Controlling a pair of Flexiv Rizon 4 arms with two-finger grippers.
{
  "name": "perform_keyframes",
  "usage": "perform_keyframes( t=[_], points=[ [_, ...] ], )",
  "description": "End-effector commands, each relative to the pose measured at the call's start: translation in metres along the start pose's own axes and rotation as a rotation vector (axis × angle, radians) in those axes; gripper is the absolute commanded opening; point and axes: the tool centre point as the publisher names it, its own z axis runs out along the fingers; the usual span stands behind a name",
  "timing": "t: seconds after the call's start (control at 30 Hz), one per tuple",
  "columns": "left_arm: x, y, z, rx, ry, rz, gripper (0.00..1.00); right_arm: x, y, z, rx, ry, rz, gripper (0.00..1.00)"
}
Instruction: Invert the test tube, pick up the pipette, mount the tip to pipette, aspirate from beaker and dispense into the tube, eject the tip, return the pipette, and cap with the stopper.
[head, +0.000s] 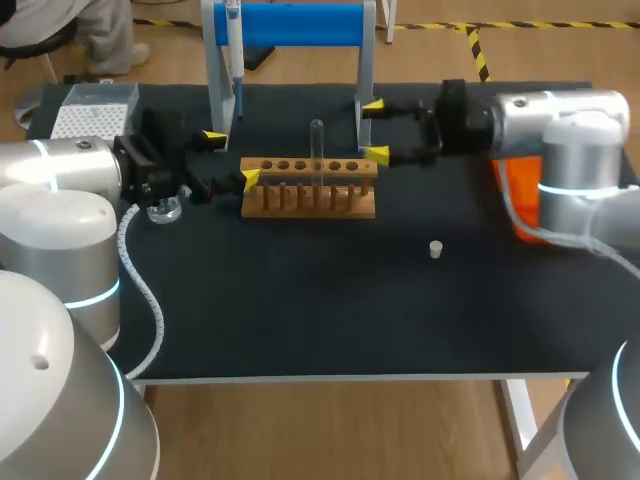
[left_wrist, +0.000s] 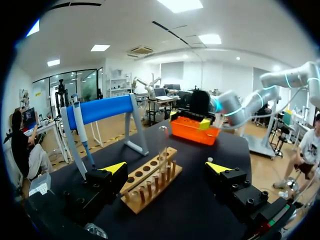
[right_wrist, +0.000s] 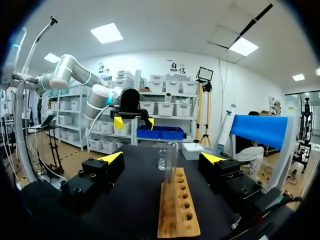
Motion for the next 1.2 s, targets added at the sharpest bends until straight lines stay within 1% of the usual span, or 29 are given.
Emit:
perform_keyframes(
  t=[0.03,0.13,0.2,0.4,0.67,1.2],
  points=[
    [0.0,0.001,0.0,0.001,-0.001,0.0,1.0,-0.015,-0.007,0.018,-0.006,0.108,0.01,1.0],
    [0.0,0.001,0.0,0.001,-0.001,0.0,1.0,-0.012,-0.009,0.025,-0.009,0.121,0.021,1.0],
    [0.0,0.001,0.0,0.001,-0.001,0.0,1.0,-0.018,-0.011,0.031,-0.009,0.127,0.025,1.0],
    [0.0,0.001,0.0,0.001,-0.001,0.0,1.0,-0.019,-0.015,0.044,0.004,0.153,0.027,1.0],
    [0.0,0.001,0.0,0.001,-0.001,0.0,1.0,-0.025,-0.021,0.053,0.008,0.174,0.033,1.0],
    [0.0,0.001,0.0,0.001,-0.001,0.0,1.0,-0.017,-0.02,0.068,-0.022,0.212,0.046,1.0]
  ],
)
